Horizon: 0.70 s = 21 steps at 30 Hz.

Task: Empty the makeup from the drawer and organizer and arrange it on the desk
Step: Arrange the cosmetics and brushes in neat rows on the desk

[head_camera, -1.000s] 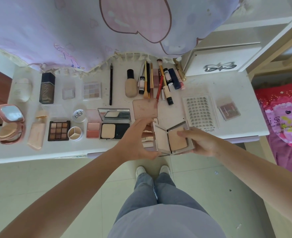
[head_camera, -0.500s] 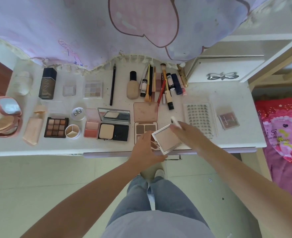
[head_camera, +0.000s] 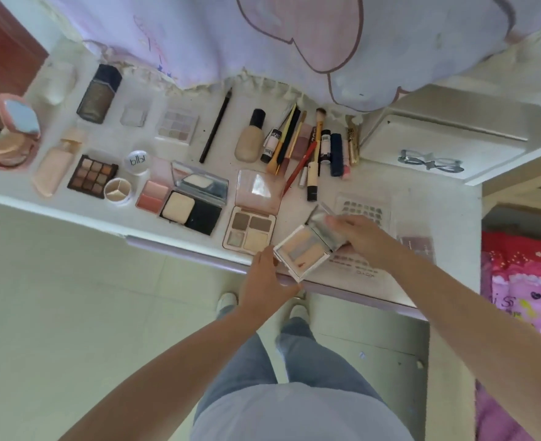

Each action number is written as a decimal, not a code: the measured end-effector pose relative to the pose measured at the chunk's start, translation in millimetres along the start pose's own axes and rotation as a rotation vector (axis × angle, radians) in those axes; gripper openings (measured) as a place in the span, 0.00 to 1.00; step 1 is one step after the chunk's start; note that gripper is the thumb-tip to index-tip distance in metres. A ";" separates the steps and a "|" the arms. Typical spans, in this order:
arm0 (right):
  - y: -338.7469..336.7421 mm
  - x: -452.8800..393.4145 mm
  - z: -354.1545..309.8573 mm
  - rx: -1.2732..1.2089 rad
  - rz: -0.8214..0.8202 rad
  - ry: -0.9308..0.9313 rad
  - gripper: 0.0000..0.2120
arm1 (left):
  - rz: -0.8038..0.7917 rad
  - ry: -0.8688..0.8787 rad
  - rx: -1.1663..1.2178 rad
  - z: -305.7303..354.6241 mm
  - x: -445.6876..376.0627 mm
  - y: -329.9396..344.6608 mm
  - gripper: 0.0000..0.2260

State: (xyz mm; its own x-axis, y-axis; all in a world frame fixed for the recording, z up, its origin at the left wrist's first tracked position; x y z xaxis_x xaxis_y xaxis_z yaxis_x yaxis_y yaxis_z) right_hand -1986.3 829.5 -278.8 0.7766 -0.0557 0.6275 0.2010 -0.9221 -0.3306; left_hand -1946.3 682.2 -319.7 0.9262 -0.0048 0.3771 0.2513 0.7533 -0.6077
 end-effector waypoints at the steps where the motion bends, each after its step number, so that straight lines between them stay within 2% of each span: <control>1: 2.6 -4.7 -1.7 0.029 -0.029 -0.033 0.16 | 0.045 -0.038 0.001 -3.3 3.4 0.3 0.27; 5: -0.8 -23.7 -9.7 0.181 -0.028 -0.163 0.19 | 0.174 -0.109 -0.042 -2.0 13.4 0.5 0.26; 10: -4.9 -40.6 -25.1 0.326 -0.039 -0.274 0.24 | 0.248 -0.224 -0.090 0.3 14.9 9.9 0.27; 14: -2.4 -48.1 -34.1 0.369 -0.085 -0.322 0.22 | 0.254 -0.274 -0.130 2.7 11.6 17.9 0.24; 18: -3.3 -48.5 -31.7 0.328 -0.122 -0.292 0.20 | 0.260 -0.269 -0.155 4.7 10.1 16.7 0.22; 21: -18.9 -41.8 -25.5 0.224 -0.078 -0.286 0.14 | 0.255 -0.253 -0.166 6.5 14.8 14.4 0.23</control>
State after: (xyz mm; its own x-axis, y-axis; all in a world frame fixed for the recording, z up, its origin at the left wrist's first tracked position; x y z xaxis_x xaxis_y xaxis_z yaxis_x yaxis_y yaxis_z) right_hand -2037.8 839.5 -280.9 0.8827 0.1498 0.4454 0.3674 -0.8109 -0.4554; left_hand -1930.9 697.3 -318.4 0.8714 0.3469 0.3470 0.0830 0.5928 -0.8011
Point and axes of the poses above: each hand's wrist, its own x-axis away from the middle knuckle, its own y-axis out of the palm, z = x × y, the point moved 9 cm from there along -x, towards the middle knuckle, and after that the axes turned 10 degrees about z, right-handed, at the moved point
